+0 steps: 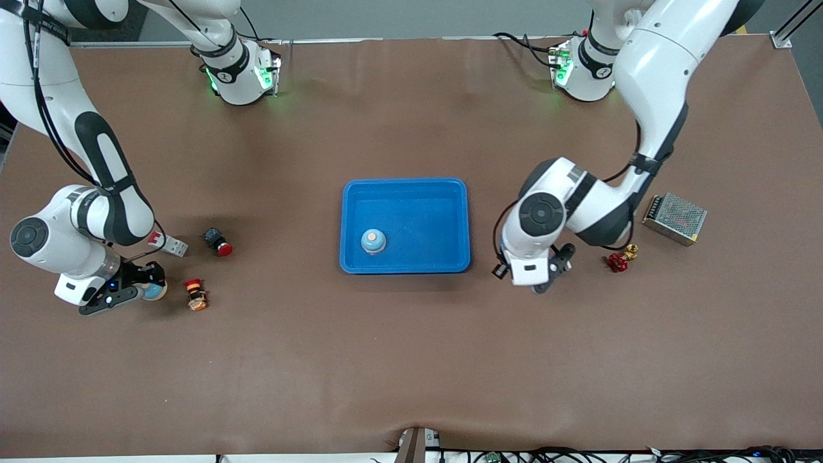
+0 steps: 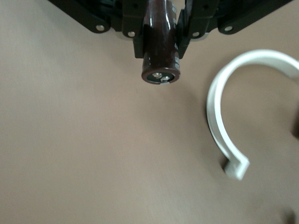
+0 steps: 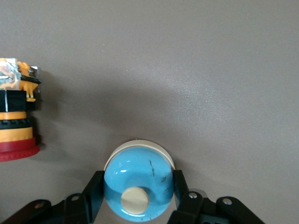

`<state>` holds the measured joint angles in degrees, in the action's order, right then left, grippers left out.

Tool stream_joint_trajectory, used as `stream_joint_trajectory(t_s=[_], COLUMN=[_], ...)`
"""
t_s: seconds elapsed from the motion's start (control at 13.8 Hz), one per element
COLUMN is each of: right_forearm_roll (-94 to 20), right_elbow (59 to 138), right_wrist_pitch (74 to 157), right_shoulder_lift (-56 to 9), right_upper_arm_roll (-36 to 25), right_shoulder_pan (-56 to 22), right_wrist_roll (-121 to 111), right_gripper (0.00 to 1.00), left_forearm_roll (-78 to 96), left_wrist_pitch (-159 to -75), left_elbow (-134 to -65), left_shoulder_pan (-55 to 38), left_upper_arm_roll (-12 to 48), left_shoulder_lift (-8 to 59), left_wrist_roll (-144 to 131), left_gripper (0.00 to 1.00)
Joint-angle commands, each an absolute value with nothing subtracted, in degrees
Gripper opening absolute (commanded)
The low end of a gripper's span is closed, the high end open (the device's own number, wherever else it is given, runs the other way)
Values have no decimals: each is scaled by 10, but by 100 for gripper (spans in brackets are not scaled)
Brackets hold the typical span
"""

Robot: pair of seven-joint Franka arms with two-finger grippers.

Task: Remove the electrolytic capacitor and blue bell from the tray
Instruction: 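Carry the capacitor toward the arc while the right gripper releases the bell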

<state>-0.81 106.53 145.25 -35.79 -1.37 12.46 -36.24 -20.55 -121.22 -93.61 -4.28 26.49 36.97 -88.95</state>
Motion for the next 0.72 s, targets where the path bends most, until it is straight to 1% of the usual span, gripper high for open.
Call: stream_joint_trajectory(t_s=[0.0, 0.07, 0.29, 0.51, 0.65], right_forearm_roll=[-3, -4, -8, -11, -11], right_elbow=[1064, 1063, 1060, 1035, 1035], right_wrist_pitch=[1455, 1455, 1435, 1341, 1308], right_shoulder_lift=[-359, -358, -347, -322, -298], right_upper_arm_roll=[-3, -3, -2, 3, 2], right_shoulder_pan=[138, 138, 133, 121, 81], right_wrist_roll=[-360, -359, -358, -304, -208], right_gripper=[32, 99, 100, 100, 100], left_forearm_roll=[-237, -256, -300, -302, -302], left_wrist_pitch=[-1205, -1205, -1211, -1233, -1238], left_elbow=[-943, -944, -944, -940, -940], left_shoulder_pan=[-19, -14, 10, 39, 44], left_upper_arm_roll=[268, 268, 266, 265, 265], left_shoulder_lift=[367, 372, 393, 410, 422], left_wrist_roll=[-879, -877, -876, -878, -881], left_gripper=[0, 0, 0, 0, 0])
